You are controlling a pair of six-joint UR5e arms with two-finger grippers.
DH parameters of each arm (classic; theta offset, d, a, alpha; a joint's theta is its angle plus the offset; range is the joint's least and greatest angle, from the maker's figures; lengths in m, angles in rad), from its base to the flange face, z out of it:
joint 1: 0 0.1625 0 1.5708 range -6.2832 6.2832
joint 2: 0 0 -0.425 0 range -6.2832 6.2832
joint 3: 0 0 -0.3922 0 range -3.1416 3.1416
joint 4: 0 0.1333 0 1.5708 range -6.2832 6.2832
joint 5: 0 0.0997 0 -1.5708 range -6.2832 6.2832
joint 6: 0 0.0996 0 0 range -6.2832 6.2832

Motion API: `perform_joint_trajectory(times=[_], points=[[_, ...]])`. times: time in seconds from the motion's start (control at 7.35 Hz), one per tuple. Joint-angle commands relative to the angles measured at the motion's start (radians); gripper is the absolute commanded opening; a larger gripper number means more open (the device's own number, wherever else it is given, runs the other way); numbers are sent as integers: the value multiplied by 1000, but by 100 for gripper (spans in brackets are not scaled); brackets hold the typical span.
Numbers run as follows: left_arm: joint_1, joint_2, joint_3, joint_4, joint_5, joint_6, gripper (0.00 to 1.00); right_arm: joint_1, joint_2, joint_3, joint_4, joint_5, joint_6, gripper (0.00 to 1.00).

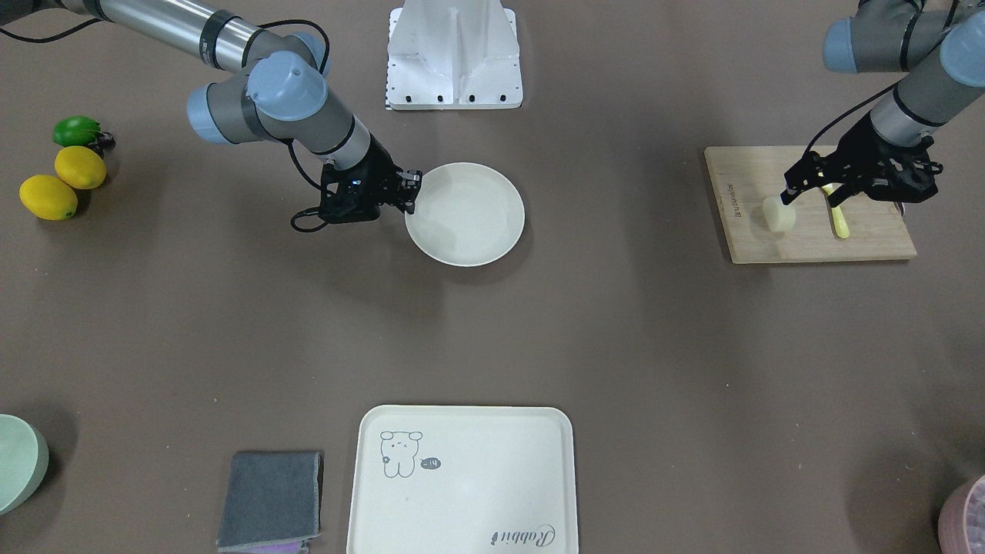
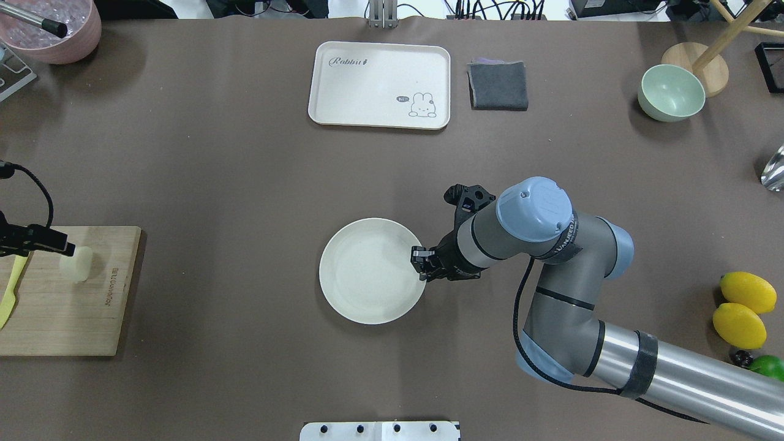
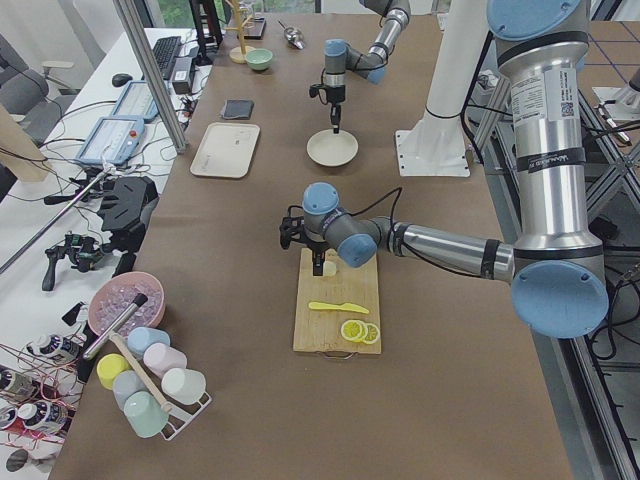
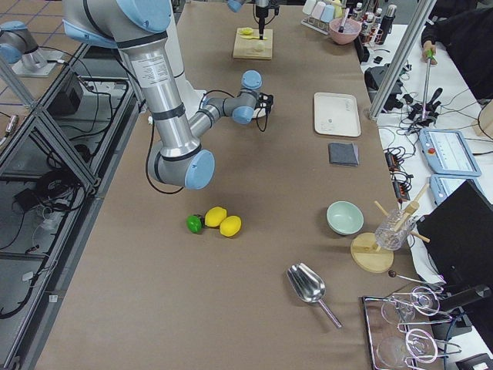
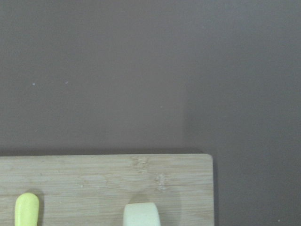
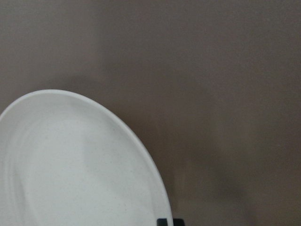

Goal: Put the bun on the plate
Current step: 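Drag the white plate with the right gripper toward the table centre, then release the plate with the right gripper while the left gripper grasps the bun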

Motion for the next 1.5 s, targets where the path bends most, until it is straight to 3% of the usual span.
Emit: perform_joint_trajectory(times=[0.0,0.14,0.27,0.41,0.68,0.82,1.09,1.36], points=[[49,0,68,-81,46,-2,92,1,2,8,2,-4,44,72],[68,-15,59,-87,54,-70,91,15,2,17,2,-4,44,99],[113,-28,59,-104,64,-135,86,21,2,21,2,-2,45,99],[126,-26,53,-110,93,-140,66,26,0,23,2,-2,45,99],[126,-25,34,-108,92,-140,16,24,0,20,2,-4,45,99],[120,-26,22,-107,85,-137,0,24,0,21,2,-4,45,99],[112,-32,-56,-92,66,-140,0,26,0,25,2,-2,52,99],[108,-191,-64,11,71,-205,0,99,-68,85,-1,57,39,99]])
